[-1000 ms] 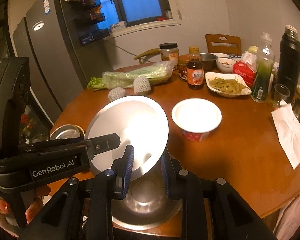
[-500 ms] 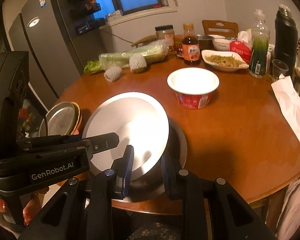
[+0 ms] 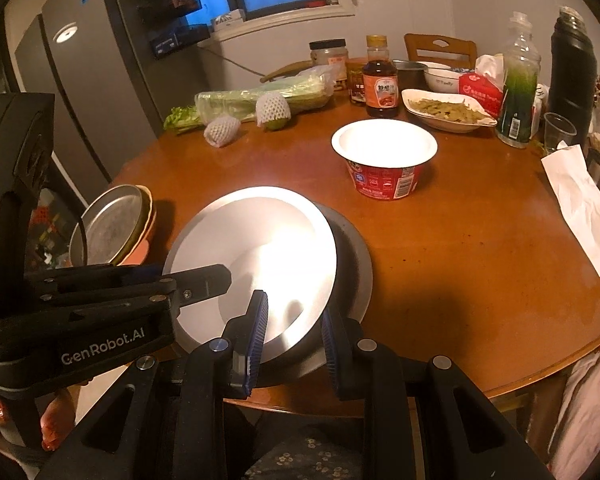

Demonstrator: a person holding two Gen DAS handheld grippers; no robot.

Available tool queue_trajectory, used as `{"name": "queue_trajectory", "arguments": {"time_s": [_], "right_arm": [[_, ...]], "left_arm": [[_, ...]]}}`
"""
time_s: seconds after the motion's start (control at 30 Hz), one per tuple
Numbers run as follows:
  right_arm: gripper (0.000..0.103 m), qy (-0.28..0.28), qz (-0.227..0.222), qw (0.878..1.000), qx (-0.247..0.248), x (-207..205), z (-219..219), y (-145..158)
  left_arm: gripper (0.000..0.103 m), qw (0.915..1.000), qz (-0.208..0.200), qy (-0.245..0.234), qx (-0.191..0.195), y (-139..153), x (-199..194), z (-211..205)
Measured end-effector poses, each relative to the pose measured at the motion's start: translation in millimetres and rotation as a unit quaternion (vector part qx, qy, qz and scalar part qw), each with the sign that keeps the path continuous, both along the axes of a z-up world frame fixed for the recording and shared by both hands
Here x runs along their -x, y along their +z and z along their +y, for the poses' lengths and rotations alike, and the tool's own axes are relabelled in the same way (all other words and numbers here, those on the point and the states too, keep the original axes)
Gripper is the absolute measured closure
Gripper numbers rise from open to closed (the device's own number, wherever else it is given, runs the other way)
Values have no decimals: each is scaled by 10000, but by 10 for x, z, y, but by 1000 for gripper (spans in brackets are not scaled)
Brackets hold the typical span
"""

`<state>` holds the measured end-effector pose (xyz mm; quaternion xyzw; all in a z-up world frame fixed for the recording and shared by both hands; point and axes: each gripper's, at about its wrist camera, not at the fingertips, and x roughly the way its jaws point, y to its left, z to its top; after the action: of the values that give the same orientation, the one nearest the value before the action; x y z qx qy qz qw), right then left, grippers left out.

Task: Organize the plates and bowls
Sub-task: 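Lower the white plate into the dark grey pan, open the left gripper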

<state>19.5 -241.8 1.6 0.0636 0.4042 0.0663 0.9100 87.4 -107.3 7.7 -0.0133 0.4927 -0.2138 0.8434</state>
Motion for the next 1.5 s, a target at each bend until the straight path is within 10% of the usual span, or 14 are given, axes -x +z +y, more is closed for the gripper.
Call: {"name": "queue_trajectory", "arguments": {"time_s": [1.5], "right_arm": [[70, -92, 64, 9993, 349, -61, 46, 3]], "left_arm": [[76, 9999, 57, 59, -61, -29, -21, 32]]}}
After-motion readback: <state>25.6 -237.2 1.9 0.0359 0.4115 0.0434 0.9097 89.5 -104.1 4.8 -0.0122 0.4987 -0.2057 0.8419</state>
